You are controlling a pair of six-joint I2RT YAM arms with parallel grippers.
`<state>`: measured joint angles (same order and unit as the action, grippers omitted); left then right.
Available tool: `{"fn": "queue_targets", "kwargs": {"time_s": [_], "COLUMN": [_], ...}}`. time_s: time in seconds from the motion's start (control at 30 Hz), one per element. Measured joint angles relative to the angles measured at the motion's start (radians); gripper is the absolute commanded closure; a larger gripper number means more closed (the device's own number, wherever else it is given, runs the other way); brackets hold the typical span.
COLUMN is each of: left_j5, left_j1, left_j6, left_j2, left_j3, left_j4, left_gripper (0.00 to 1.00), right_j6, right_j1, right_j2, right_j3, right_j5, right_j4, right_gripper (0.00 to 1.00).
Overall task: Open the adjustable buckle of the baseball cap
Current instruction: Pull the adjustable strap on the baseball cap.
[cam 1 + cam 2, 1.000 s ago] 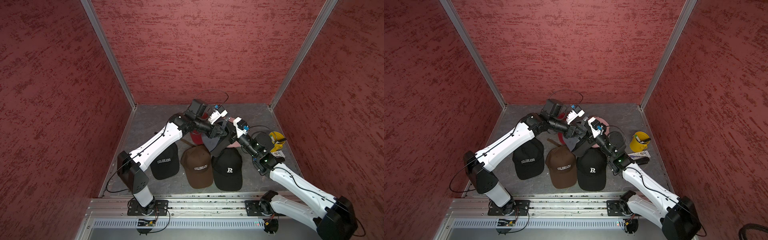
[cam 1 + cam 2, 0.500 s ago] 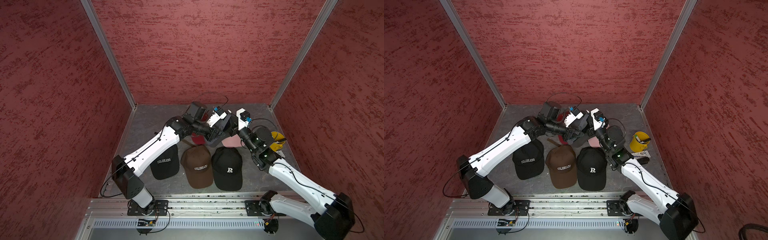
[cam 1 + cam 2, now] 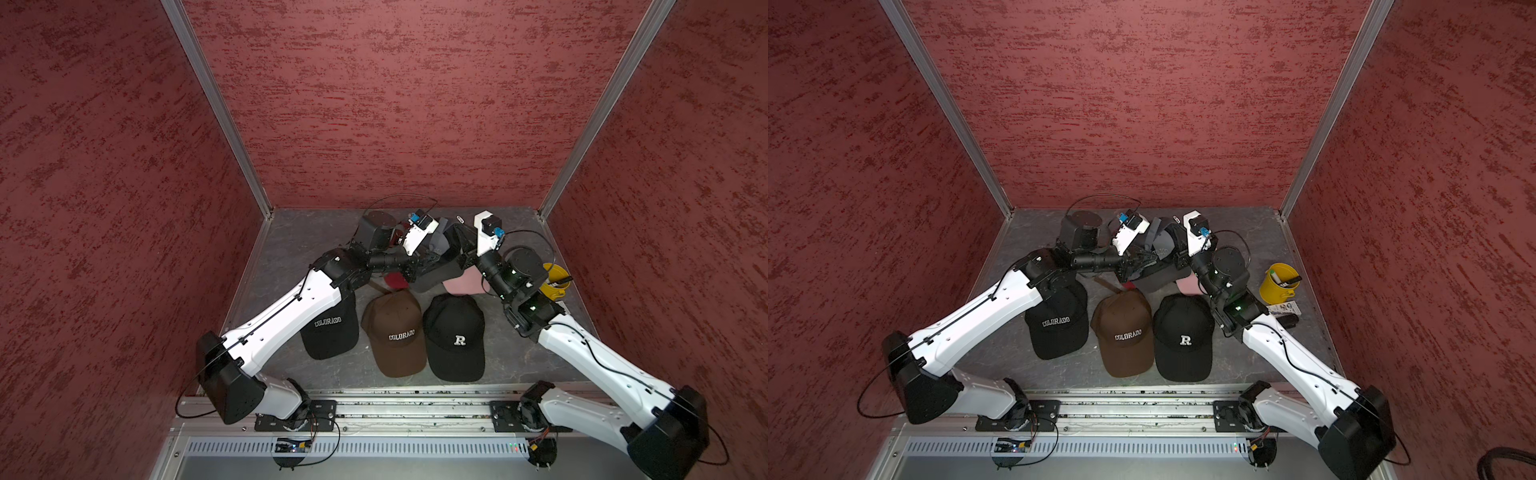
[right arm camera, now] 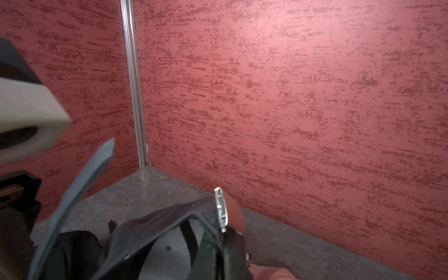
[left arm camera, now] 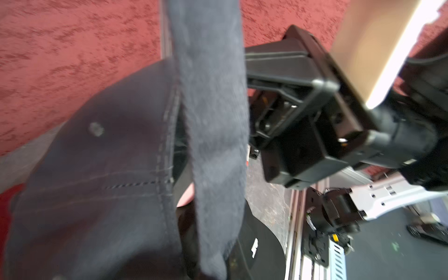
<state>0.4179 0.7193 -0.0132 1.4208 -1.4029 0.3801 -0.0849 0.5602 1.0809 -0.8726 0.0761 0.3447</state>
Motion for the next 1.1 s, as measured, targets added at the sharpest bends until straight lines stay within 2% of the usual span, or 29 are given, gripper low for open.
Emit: {"fn": "queue_targets", "kwargs": {"time_s": [0.27, 0.53, 0.73, 0.9, 1.1], "left_j5": [-0.057, -0.095, -0.145, -0.246, -0.442], "left_j1": [-0.037, -0.072, -0.108, -0.088, 0.0], "left_j6": [0.059, 0.094, 0.143, 0.172, 0.2], "left_j2": [-0.002, -0.002, -0.002, -0.011, -0.132], "left_j3": [0.056, 0.057, 0.056, 0.072, 0.231], "left_j4": [-0.164, -0.204, -0.203, -0.217, -0.288], "left_gripper": [0.88, 0.83, 0.58, 0.53, 0.48], "right_j6": [0.066, 0.137, 0.229, 0.32, 0.406], "right_j1": [0.0, 0.0, -0.001, -0.001, -0.001], "right_j2": [0.01, 0.018, 0.058, 0.113, 0.144], "right_j3": [-0.047, -0.073, -0.119, -0.187, -0.216], "right_j5": [0.007, 0.019, 0.028, 0.061, 0.11], "right_j4": [-0.06, -0.111, -0.158, -0.204, -0.233], "right_gripper": [1.0, 1.0, 1.0, 1.0, 1.0]}}
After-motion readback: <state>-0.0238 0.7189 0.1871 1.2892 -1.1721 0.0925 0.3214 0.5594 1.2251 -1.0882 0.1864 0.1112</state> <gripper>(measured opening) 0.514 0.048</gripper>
